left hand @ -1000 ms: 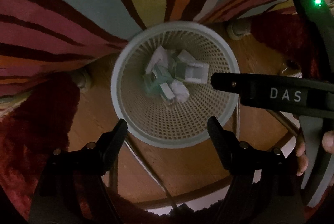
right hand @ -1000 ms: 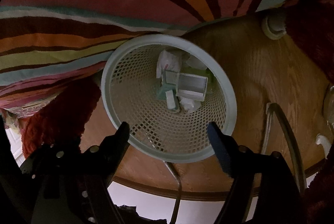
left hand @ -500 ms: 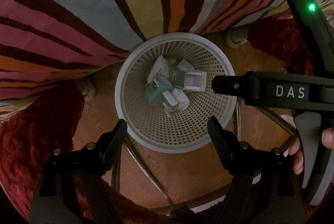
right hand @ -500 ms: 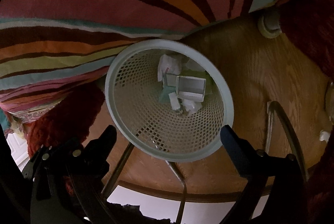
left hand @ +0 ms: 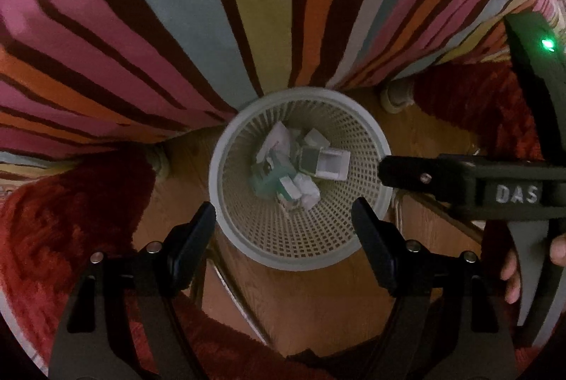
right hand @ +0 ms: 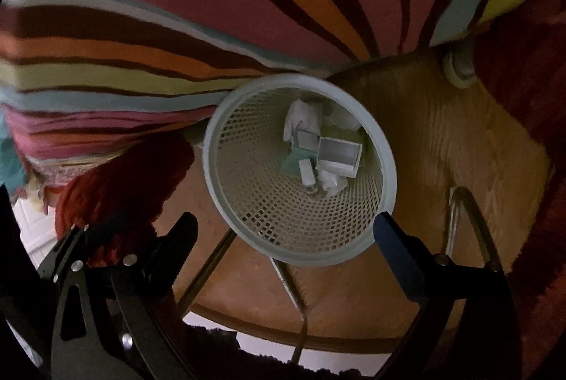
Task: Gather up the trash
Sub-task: 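Move both open tools back over the bed toward the remaining boxes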
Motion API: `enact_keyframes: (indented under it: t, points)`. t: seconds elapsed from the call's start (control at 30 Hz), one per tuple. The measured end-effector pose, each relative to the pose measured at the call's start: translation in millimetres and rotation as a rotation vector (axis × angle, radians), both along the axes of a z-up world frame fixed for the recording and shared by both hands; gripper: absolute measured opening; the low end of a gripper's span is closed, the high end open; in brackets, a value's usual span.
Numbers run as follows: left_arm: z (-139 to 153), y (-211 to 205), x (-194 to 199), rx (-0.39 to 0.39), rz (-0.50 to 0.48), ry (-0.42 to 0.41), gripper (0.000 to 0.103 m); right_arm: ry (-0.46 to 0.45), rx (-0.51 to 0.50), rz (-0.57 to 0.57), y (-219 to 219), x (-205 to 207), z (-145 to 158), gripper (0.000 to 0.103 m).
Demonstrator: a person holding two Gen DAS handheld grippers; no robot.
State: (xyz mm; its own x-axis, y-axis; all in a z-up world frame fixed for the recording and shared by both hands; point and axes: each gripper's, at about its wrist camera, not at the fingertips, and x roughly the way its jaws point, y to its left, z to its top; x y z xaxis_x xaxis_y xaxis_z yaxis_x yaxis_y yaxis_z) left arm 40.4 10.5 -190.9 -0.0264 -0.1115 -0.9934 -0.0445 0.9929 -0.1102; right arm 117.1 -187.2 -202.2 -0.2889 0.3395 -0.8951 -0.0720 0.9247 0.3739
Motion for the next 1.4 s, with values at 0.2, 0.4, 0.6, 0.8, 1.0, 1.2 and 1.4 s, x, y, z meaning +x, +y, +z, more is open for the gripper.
enact_keyframes:
  t: [0.2, 0.4, 0.6, 0.8, 1.0, 1.2, 1.4]
  points:
    - [23, -3, -2, 0.005, -0.010, -0.091, 0.077, -0.131, 0.029, 0.037, -5, 4, 35, 0.095]
    - [53, -5, -3, 0.032, -0.034, -0.217, 0.077, -0.383, 0.105, 0.085, -9, 13, 100, 0.095]
    - [102, 5, 15, 0.015, 0.010, -0.412, 0.077, -0.767, 0.089, 0.035, -30, 44, 174, 0.095]
    - [131, 21, 58, 0.039, 0.043, -0.518, 0.077, -0.881, 0.068, -0.038, -52, 90, 196, 0.095]
    - [146, 26, 99, 0.061, 0.066, -0.562, 0.077, -0.954, 0.017, -0.022, -53, 127, 207, 0.095]
    - [147, 24, 133, 0.057, 0.058, -0.583, 0.077, -0.976, 0.007, 0.007, -50, 155, 207, 0.095]
    - [144, 27, 165, 0.033, 0.068, -0.586, 0.077, -0.976, 0.003, 0.024, -45, 173, 202, 0.095]
